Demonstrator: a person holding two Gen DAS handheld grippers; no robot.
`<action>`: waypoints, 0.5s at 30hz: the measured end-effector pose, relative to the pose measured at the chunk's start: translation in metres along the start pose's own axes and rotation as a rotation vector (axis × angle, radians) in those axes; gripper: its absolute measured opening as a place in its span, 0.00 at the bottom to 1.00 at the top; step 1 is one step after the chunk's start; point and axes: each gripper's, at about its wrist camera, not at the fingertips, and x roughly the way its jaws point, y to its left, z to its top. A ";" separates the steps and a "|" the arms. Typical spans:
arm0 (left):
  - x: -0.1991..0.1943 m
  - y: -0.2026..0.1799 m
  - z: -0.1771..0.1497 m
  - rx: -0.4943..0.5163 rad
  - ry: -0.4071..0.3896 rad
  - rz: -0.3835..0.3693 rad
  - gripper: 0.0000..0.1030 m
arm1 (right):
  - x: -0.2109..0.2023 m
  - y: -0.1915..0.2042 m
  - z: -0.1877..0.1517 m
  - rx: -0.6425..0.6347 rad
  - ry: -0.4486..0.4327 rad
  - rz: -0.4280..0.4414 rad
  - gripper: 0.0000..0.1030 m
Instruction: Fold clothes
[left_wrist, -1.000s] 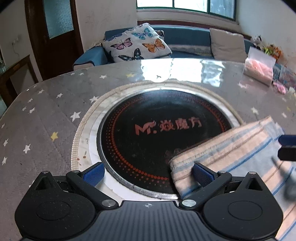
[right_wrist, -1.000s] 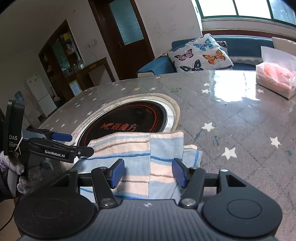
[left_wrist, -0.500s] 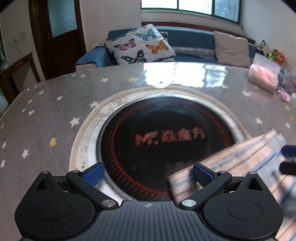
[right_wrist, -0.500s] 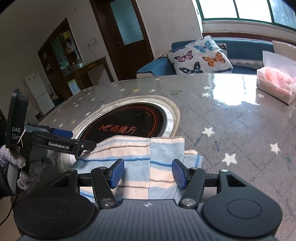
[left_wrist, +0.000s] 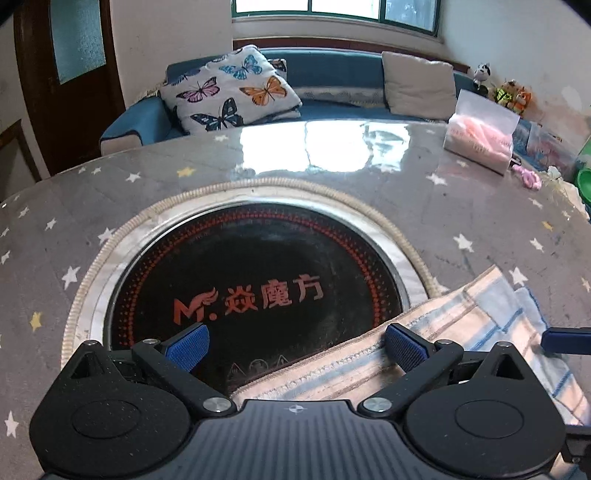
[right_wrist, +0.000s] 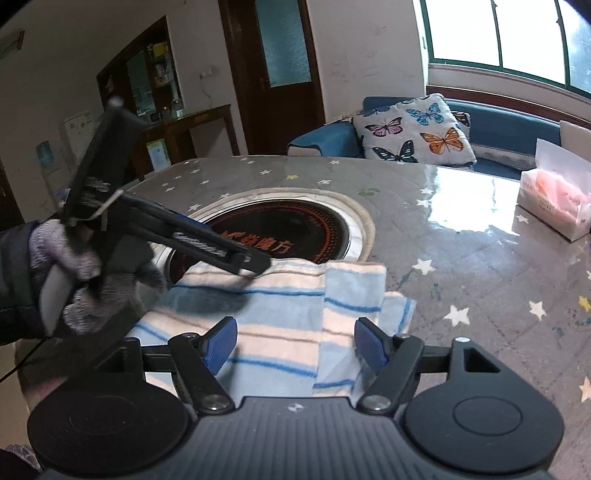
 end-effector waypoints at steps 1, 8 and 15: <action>0.002 -0.001 -0.001 0.005 0.002 0.003 1.00 | 0.001 0.000 -0.001 -0.001 0.004 -0.002 0.70; 0.000 0.002 0.000 -0.014 0.007 0.001 1.00 | -0.003 0.001 -0.004 0.004 -0.006 -0.004 0.70; -0.020 -0.003 0.001 -0.011 -0.030 -0.033 1.00 | -0.012 0.016 -0.009 -0.039 0.000 0.033 0.70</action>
